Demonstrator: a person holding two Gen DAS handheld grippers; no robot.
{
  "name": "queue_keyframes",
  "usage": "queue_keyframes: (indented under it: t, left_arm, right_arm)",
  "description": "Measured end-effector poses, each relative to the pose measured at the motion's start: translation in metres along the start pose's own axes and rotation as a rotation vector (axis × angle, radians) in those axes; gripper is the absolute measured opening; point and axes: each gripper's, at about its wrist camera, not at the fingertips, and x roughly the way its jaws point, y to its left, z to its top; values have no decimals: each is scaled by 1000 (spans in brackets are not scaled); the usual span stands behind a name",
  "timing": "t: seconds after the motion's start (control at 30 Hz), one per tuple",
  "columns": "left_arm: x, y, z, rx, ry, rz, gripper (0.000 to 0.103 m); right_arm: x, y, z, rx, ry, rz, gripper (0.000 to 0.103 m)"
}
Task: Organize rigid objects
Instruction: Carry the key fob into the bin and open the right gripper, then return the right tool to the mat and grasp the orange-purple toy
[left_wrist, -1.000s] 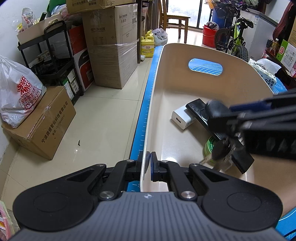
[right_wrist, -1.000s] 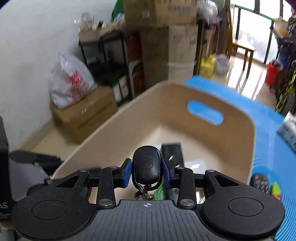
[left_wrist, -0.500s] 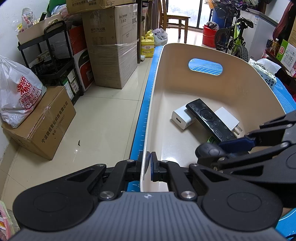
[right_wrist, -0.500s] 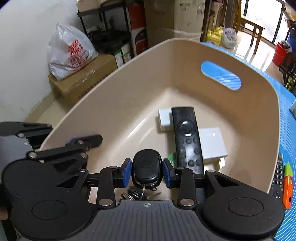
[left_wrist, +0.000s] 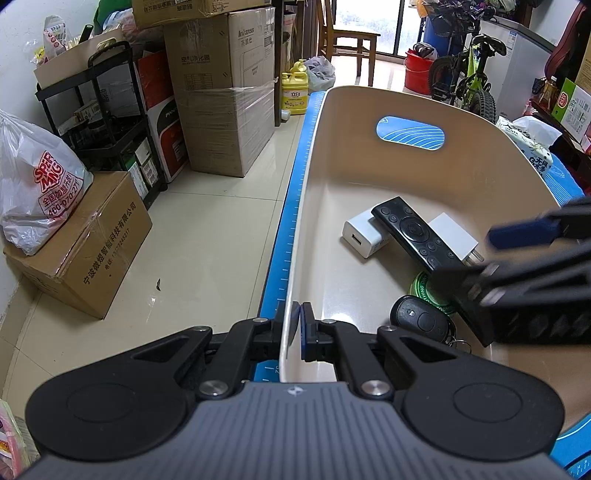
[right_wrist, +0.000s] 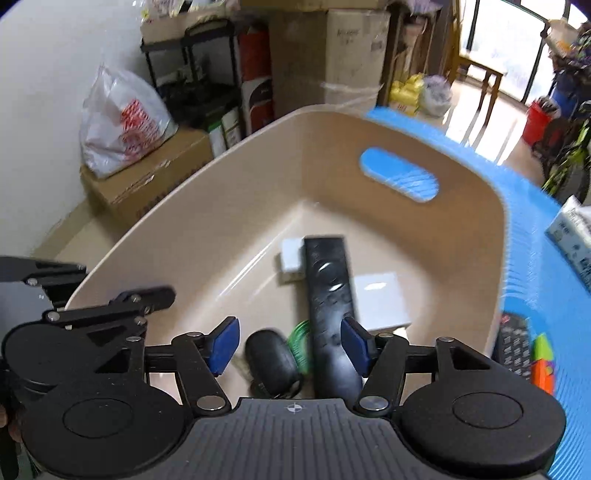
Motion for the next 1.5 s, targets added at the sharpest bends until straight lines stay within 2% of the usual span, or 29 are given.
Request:
queue_keyframes:
  t: [0.23, 0.37, 0.5, 0.6, 0.87, 0.97, 1.13, 1.5]
  left_arm:
    - [0, 0, 0, 0, 0, 0, 7]
    - [0, 0, 0, 0, 0, 1, 7]
    - [0, 0, 0, 0, 0, -1, 7]
    - [0, 0, 0, 0, 0, 0, 7]
    - [0, 0, 0, 0, 0, 0, 7]
    - [0, 0, 0, 0, -1, -1, 7]
    - [0, 0, 0, 1, 0, 0, 7]
    - [0, 0, 0, 0, -1, 0, 7]
  right_arm:
    - [-47, -32, 0, 11, -195, -52, 79]
    - [-69, -63, -8, 38, -282, -149, 85]
    - [-71, -95, -18, 60, -279, -214, 85]
    - [-67, -116, -32, 55, -273, -298, 85]
    - [-48, -183, -78, 122, -210, -413, 85]
    - [-33, -209, -90, 182, -169, -426, 85]
    - [-15, -232, -108, 206, -141, -414, 84]
    - [2, -241, -114, 199, -145, -336, 83]
